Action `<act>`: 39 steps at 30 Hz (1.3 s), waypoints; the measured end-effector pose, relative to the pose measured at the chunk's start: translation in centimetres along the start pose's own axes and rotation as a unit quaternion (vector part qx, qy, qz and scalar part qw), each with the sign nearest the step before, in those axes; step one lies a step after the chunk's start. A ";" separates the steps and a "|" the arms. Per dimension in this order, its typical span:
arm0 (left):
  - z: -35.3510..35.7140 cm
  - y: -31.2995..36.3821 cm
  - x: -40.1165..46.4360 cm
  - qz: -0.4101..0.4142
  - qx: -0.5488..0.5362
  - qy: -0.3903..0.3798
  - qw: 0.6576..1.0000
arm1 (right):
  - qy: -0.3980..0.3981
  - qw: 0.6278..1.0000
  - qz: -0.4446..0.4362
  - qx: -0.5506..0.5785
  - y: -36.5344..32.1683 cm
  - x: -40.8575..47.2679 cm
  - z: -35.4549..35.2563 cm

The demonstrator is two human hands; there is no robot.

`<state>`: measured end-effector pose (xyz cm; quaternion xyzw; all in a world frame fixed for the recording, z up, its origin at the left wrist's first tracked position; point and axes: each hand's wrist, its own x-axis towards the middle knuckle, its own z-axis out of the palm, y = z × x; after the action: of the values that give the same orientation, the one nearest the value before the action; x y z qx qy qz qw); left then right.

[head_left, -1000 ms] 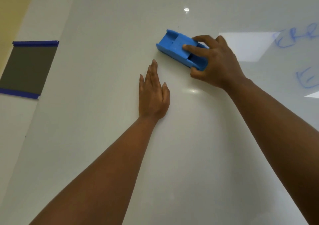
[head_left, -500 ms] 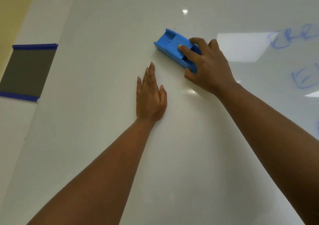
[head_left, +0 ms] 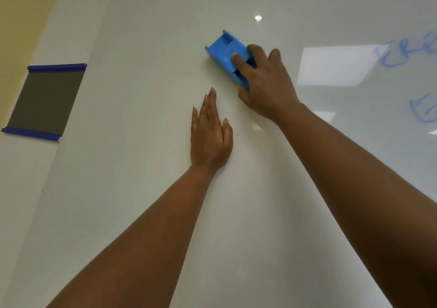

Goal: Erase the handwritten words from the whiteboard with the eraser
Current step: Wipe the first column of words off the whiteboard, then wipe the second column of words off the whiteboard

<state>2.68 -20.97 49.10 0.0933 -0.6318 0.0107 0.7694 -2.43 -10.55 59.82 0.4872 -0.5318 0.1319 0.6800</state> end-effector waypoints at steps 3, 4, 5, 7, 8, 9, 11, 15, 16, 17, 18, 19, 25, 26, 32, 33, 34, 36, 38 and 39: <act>0.0 0.0 0.0 -0.003 -0.008 0.002 1.000 | -0.010 0.999 -0.051 0.017 -0.3 -1.3 0.1; 0.0 0.0 0.0 -0.004 -0.009 0.001 1.000 | -0.014 0.998 -0.065 0.021 -0.2 -1.7 0.0; 0.0 0.0 0.0 -0.004 -0.010 0.000 1.000 | -0.016 0.997 -0.074 0.025 0.1 -2.0 -0.1; 0.0 0.0 0.1 -0.004 -0.010 0.000 1.000 | -0.019 0.996 -0.082 0.030 0.9 -2.5 -0.5; 0.0 0.0 0.1 -0.004 -0.009 0.001 1.000 | -0.018 0.996 -0.080 0.029 1.4 -2.7 -0.7; -0.1 -0.1 0.1 -0.003 -0.007 0.002 1.000 | -0.014 0.997 -0.075 0.027 1.9 -2.9 -0.9; -0.1 -0.1 0.0 0.000 -0.007 0.003 1.000 | 0.009 0.998 -0.047 0.032 3.1 -3.4 -1.3; -0.1 -0.3 0.0 0.005 -0.014 0.000 1.000 | 0.064 0.996 0.052 0.035 5.9 -4.0 -2.2; -0.1 -0.4 0.0 0.006 -0.015 0.000 1.000 | 0.075 0.993 0.083 0.028 6.5 -4.0 -2.3; -0.1 -0.4 0.0 0.008 -0.016 0.001 1.000 | 0.086 0.990 0.113 0.022 6.9 -4.1 -2.4; 0.0 -0.5 0.0 0.009 -0.019 0.002 1.000 | 0.096 0.986 0.139 0.019 7.1 -4.2 -2.4; 0.0 -0.6 -0.1 0.010 -0.022 0.004 1.000 | 0.102 0.982 0.159 0.018 7.0 -4.3 -2.3; -0.2 -0.5 -0.1 0.014 -0.022 0.006 1.000 | 0.077 0.989 0.095 0.080 4.1 -6.1 -2.3; -0.4 -0.6 -0.1 0.021 -0.016 0.001 1.000 | 0.066 0.991 0.065 0.095 3.7 -6.8 -2.5; -1.6 -1.3 -0.1 0.028 0.028 -0.027 0.999 | 0.018 0.993 -0.014 0.115 4.8 -11.6 -4.2; -1.6 -1.2 -0.1 0.022 0.024 -0.027 0.999 | 0.018 0.994 -0.012 0.108 5.2 -12.3 -4.5; -1.6 -1.0 -0.1 0.014 0.018 -0.026 0.999 | 0.022 0.995 -0.004 0.102 5.7 -13.0 -4.8; -1.4 -0.4 0.0 -0.008 0.011 -0.021 1.000 | 0.034 0.994 0.036 0.098 6.9 -14.1 -5.5; -1.1 0.7 0.0 -0.034 0.024 -0.014 0.999 | 0.039 0.991 0.084 0.098 7.9 -14.9 -6.2; -0.9 1.3 0.0 -0.041 0.038 -0.009 0.998 | 0.034 0.990 0.098 0.098 8.4 -15.2 -6.5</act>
<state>3.43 -19.54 49.14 0.1480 -0.6336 0.0022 0.7594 -10.48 3.92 51.56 0.4924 -0.5382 0.2661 0.6301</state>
